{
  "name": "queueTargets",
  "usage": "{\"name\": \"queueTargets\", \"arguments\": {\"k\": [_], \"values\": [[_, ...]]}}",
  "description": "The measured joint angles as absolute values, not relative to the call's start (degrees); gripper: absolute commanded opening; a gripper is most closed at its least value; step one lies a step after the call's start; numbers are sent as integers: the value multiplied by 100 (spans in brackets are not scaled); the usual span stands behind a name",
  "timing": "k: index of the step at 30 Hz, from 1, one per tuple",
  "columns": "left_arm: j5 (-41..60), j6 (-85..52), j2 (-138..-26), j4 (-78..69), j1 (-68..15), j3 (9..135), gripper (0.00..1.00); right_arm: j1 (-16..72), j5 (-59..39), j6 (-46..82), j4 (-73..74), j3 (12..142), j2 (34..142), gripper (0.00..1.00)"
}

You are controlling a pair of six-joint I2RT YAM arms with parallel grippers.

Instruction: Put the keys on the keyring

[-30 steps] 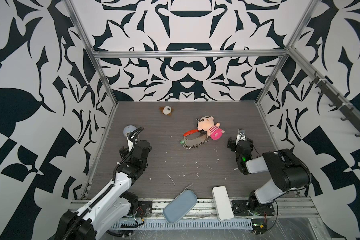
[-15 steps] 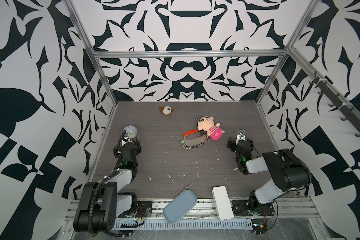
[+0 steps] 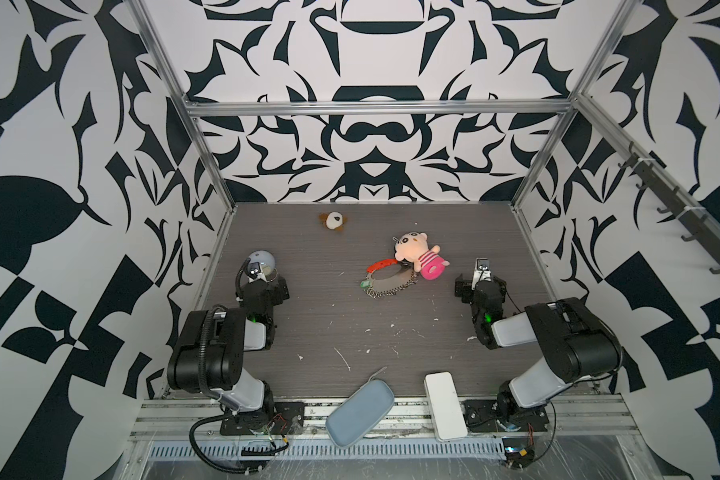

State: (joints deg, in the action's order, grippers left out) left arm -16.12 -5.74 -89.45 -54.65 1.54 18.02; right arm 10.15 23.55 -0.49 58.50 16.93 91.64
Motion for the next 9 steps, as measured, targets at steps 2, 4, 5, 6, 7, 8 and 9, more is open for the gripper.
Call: {"name": "queueTargets", "arguments": {"k": [2,4,5,6,7,8,9], "values": [[-1658,-609,-8941,-5454,154,1944,99,1015,2355,-49,5852,1693,9164,100],[-1684,-633,-8936,-5424,154,2029,100,1015,2355,-49,5850,1693,9164,100],[-1693,-642,-8936,-5424,154,2038,100,1015,2353,-49,5848,1695,9164,100],[-1697,-644,-8936,-5422,154,2038,100,1015,2349,-47,5837,1699,9164,100],[-1702,-646,-8936,-5409,154,2038,99,1015,2335,-49,5822,1708,9164,100],[-1706,-648,-8936,-5400,154,2038,100,1015,2327,-47,5808,1717,9164,100],[-1708,-655,-8936,-5391,154,2038,100,1015,2316,-47,5806,1721,9164,100]]}}
